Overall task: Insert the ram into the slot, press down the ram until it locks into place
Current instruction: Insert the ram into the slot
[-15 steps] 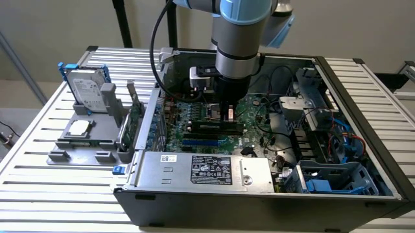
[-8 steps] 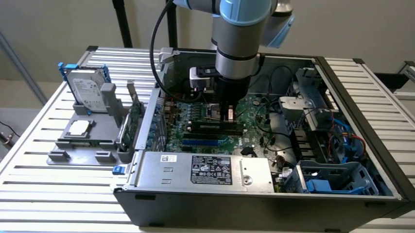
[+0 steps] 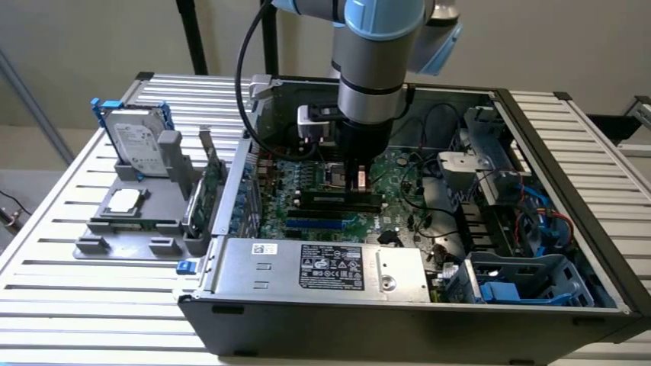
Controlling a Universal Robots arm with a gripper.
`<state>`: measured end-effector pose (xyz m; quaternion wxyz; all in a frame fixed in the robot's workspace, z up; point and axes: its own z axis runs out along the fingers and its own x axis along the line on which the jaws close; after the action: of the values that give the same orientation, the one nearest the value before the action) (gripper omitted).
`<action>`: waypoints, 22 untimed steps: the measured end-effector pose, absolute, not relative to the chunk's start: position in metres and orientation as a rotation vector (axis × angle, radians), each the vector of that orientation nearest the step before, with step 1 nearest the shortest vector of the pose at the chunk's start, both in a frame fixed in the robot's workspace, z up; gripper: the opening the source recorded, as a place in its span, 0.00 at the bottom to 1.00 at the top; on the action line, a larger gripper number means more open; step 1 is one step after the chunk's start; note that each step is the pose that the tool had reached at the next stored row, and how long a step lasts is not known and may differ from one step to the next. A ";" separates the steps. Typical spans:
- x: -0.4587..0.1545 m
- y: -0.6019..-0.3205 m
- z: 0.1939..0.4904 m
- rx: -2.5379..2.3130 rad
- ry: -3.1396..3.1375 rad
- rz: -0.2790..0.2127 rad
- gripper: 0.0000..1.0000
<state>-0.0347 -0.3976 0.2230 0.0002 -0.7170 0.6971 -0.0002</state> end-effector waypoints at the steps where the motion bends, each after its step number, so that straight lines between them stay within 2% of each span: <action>1: -0.035 -0.398 0.223 -2.252 2.190 -0.001 0.14; 10: -0.035 -0.398 0.221 -2.252 2.190 -0.002 0.15; 11: -0.035 -0.398 0.222 -2.252 2.190 -0.002 0.22; 19: -0.041 -0.398 0.238 -2.252 2.190 -0.002 0.22; 21: -0.043 -0.398 0.242 -2.252 2.190 -0.002 0.20; 22: -0.044 -0.398 0.243 -2.252 2.190 -0.002 0.13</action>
<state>-0.0437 -0.3975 0.2427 0.0000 -0.7169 0.6971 -0.0005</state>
